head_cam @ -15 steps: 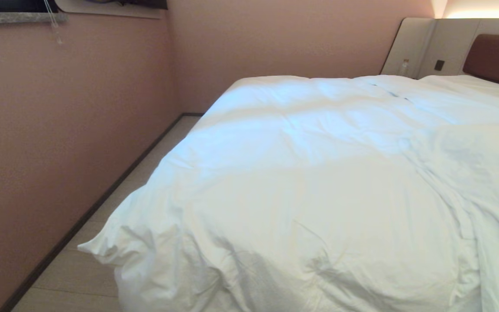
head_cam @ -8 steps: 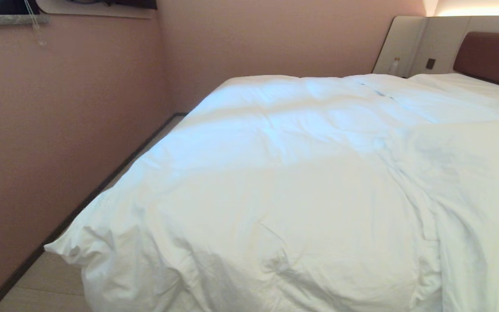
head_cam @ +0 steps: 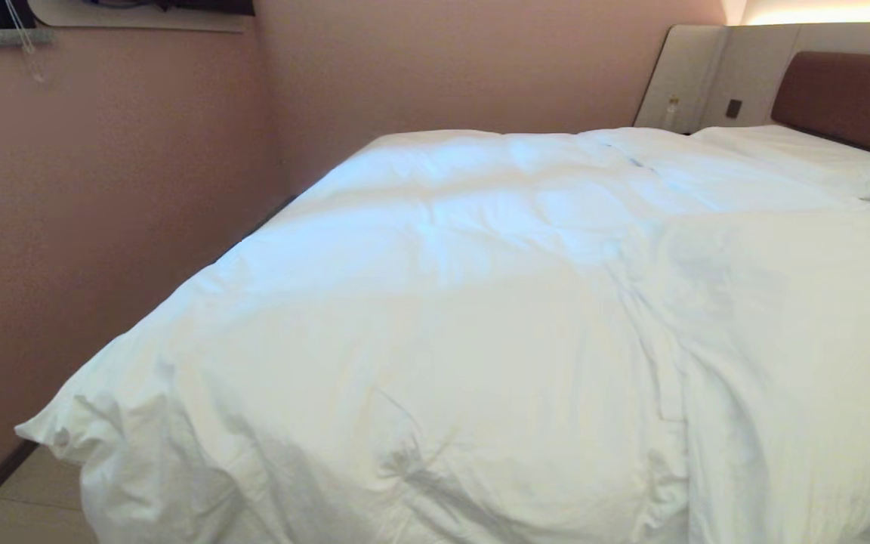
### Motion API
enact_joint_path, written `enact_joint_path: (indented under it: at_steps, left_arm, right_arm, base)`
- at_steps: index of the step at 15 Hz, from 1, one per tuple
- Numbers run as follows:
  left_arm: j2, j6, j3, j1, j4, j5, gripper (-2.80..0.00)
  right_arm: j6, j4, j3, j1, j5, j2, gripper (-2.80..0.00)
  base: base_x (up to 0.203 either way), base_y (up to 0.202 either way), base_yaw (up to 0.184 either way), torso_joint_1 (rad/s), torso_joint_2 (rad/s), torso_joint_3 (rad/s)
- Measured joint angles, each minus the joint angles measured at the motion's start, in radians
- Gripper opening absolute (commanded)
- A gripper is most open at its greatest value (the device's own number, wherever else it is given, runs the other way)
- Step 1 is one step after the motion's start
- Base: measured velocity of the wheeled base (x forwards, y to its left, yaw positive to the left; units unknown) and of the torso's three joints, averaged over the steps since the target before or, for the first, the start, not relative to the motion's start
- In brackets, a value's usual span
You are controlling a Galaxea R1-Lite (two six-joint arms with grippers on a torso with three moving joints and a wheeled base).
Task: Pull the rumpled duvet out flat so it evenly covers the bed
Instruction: Hold the folded corner of the quilt
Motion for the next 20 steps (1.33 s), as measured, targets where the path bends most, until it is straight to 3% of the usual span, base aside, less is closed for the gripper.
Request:
enact_joint_path:
  at_steps: [10, 20]
  left_arm:
    - [0.000, 0.000, 0.000, 0.000, 0.000, -0.001, -2.80]
    - [0.000, 0.000, 0.000, 0.000, 0.000, -0.004, -2.80]
  right_arm:
    - [0.000, -0.001, 0.000, 0.000, 0.000, 0.000, -2.80]
    - [0.000, 0.000, 0.000, 0.000, 0.000, 0.000, -2.80]
  base:
    - [0.000, -0.190, -0.001, 0.003, 0.00, 0.004]
    - [-0.023, -0.009, 0.000, 0.002, 0.00, 0.001]
